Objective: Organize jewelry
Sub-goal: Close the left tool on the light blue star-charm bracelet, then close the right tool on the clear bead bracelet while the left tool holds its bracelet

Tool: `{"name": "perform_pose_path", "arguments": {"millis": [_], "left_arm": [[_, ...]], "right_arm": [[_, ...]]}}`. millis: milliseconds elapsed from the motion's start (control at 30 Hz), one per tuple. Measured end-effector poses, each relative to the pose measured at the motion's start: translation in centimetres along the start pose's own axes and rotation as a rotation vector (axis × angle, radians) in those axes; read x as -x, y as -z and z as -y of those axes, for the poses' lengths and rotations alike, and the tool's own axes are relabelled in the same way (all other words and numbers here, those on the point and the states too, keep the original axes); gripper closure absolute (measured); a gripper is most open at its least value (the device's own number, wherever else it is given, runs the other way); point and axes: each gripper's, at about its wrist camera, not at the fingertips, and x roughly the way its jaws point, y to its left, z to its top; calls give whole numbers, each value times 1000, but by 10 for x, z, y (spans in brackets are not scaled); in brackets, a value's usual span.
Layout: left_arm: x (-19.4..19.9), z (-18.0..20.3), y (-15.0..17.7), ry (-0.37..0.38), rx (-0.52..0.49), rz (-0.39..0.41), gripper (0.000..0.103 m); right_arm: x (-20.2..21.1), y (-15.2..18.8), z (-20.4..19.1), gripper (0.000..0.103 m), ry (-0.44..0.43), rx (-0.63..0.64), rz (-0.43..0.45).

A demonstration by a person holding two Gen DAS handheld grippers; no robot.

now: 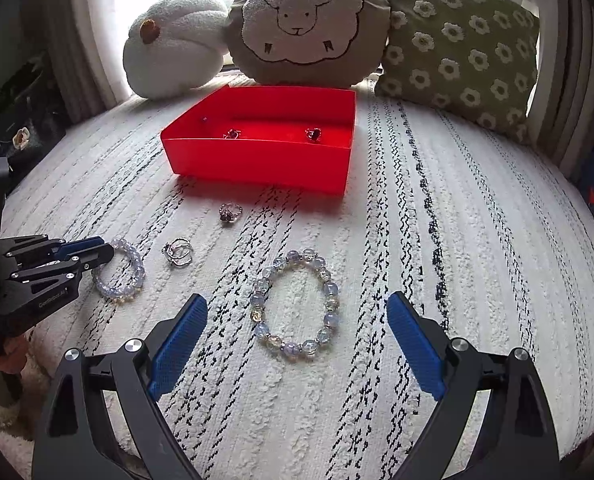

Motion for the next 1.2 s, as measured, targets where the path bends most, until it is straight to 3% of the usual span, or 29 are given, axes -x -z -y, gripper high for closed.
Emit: {"name": "perform_pose_path", "arguments": {"millis": [200,533,733,900,967,1000,1100,1200], "left_arm": [[1,1,-1,-10,-15,7,89],[27,-4,-12,7,-3,103,89],[27,-4,-11,19,-5,104,89],[28,-5,-10,20,-8,100,89],[27,-7,-9,24,-5,96,89],[27,-7,-9,25,-5,96,89],[27,-8,-8,31,-5,92,89],[27,-7,-8,34,-6,93,89]], "right_arm": [[0,0,0,14,3,2,-1],[-3,0,2,14,14,-1,-6],[-8,0,1,14,41,10,-6],[-16,-4,5,14,131,21,22],[-24,-3,8,20,162,25,4],[-29,-2,10,28,166,20,-17],[-42,0,18,41,136,-18,-74],[-43,1,21,50,97,-40,-75]]}}
